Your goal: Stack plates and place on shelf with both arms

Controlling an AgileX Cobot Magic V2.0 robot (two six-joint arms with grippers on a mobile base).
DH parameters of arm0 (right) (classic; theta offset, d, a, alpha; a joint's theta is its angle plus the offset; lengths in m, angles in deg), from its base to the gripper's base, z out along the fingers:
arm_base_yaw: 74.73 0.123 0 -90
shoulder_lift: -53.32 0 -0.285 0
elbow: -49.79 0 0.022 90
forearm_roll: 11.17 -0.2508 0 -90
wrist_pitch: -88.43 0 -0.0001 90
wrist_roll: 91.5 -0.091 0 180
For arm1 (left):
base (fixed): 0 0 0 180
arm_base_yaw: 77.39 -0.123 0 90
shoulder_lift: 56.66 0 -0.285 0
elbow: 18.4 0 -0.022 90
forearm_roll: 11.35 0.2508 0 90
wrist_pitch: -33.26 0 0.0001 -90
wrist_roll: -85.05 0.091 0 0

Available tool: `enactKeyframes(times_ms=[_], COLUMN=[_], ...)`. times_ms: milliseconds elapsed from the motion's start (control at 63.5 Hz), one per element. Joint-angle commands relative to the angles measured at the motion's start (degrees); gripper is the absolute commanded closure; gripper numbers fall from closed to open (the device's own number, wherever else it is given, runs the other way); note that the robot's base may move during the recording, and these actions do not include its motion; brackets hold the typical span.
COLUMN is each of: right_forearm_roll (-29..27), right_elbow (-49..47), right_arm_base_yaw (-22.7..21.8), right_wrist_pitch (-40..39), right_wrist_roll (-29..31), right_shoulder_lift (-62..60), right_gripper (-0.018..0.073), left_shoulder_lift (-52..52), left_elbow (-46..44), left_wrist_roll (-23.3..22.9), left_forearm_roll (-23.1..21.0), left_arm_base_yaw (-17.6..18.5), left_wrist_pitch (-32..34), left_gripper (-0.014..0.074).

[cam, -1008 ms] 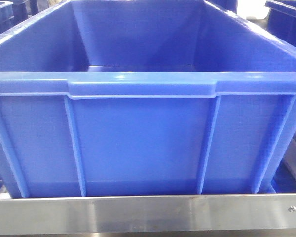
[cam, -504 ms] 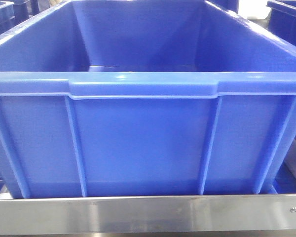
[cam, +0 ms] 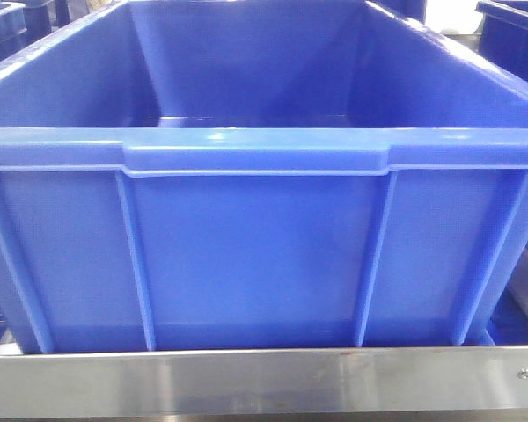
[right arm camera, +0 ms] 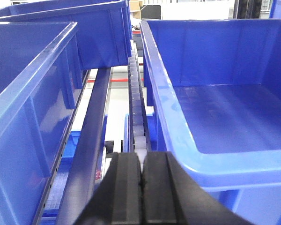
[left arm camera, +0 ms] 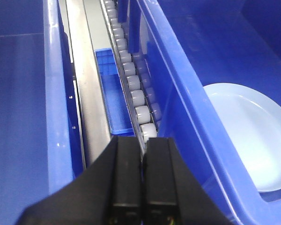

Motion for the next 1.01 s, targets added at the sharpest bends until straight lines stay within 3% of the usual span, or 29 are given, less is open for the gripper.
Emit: enactKeyframes(times_ms=[0,346,488,630,835,992], right_forearm_roll=[0.5,0.5,0.5,0.5,0.5,0.5], right_elbow=[-0.9,-0.9,-0.9,-0.9,-0.9,-0.9], right_arm_base_yaw=[-0.3,-0.3,-0.3,-0.3,-0.3,-0.3], right_wrist_pitch=[-5.2,-5.2,-5.2,-5.2,-5.2,-5.2], right_wrist_roll=[0.4,0.4,0.4,0.4,0.4,0.4], right_shoulder_lift=[-1.3,-1.3,-1.3,-1.3,-1.3,-1.3], right_gripper=[0.0510,0.0510,0.0510,0.0510,0.0510,0.0510], left_shoulder_lift=[0.2,0.1,-4.4,-12.5,-26.5,-35.2], left_elbow=[-1.7,-1.5,0.9,7.5,19.2,27.6], left_wrist_roll=[-0.6,-0.6,-0.6,-0.6,-0.6,-2.7], left_forearm_roll=[-0.5,-0.5,0.7,2.6,3.8,7.1], left_arm_base_yaw=[0.0,0.0,0.0,-1.9,-8.0,-9.1], left_wrist_pitch=[4.8,4.5,9.0,15.6,16.6,20.2], left_gripper=[0.0512,0.0512,0.0512,0.0512,0.0512,0.0512])
